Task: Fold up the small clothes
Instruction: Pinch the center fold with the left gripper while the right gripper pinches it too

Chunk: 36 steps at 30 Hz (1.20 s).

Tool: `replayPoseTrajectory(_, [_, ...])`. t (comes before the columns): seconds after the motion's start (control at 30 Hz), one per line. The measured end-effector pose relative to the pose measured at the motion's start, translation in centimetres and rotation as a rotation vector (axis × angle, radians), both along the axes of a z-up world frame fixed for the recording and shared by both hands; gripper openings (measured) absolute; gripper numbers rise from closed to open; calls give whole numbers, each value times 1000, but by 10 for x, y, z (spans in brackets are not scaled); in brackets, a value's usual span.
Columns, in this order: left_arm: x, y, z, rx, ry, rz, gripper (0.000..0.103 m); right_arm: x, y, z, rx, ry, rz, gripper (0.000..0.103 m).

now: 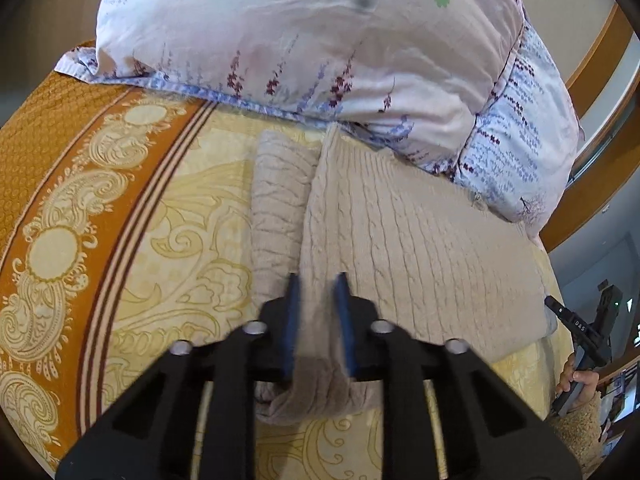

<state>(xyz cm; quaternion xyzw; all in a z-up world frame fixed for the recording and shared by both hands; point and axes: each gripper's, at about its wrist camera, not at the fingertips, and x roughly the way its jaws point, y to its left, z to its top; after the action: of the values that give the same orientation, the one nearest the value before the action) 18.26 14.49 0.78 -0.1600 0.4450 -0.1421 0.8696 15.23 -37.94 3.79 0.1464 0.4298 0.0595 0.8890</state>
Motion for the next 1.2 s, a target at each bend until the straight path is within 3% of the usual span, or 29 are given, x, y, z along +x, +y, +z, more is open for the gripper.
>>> replayPoseTrajectory(0.33, [-8, 9, 11, -27, -10, -28, 7, -14, -3, 27, 23, -66, -25, 11])
replayPoseTrajectory(0.67, [-22, 19, -2, -32, 9, -36, 7, -5, -1, -2, -41, 71, -69, 11])
replayPoseTrajectory(0.83, [-19, 12, -4, -4, 9, -42, 8, -6, 1, -7, -61, 80, -95, 11])
replayPoseTrajectory(0.97, [-24, 16, -3, -31, 9, -30, 11, -5, -1, -2, -42, 83, -100, 16])
replayPoseTrajectory(1.03, [-27, 21, 0, -47, 4, -14, 25, -5, 0, 8, -46, 47, -114, 26])
replayPoseTrajectory(1.1, [-31, 26, 11, -40, -41, 34, 40, -4, 6, 19, -67, -1, -110, 45])
replayPoseTrajectory(1.2, [-35, 19, 29, -27, -127, 37, 50, 4, 26, 27, -86, -40, -34, 45])
